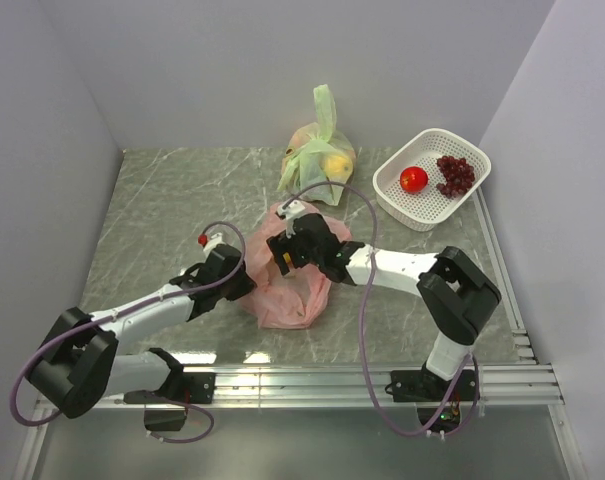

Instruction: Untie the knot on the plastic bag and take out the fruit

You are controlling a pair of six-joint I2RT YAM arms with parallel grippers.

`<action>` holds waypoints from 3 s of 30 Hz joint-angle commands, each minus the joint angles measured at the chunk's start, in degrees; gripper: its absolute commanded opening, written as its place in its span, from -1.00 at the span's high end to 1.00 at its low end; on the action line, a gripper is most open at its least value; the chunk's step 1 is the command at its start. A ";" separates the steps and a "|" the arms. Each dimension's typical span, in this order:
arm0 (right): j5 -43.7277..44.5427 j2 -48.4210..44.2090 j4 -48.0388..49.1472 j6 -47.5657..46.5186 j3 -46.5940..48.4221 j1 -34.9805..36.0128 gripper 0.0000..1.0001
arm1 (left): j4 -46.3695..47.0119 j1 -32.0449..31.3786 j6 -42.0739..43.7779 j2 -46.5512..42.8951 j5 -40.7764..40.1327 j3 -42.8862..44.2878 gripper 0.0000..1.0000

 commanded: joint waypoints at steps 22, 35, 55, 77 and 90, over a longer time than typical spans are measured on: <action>-8.07 13.88 3.83 -10.92 12.55 0.35 -0.82 | -3.79 0.55 3.42 -5.29 0.41 4.51 0.82; -4.73 16.00 6.82 -10.57 13.79 0.27 -0.37 | -4.76 0.47 3.42 -5.81 0.41 3.90 0.85; -18.62 -16.86 -1.61 -7.58 -2.92 0.53 0.74 | -11.79 3.72 9.83 -5.81 -6.80 11.54 0.90; 5.72 -7.50 -11.02 17.99 11.14 -44.72 0.44 | -16.27 4.69 15.28 -13.19 -8.56 12.33 0.92; 11.17 5.98 -17.97 18.61 23.19 -49.92 -0.95 | -17.42 4.86 18.80 -19.44 -1.97 10.84 0.95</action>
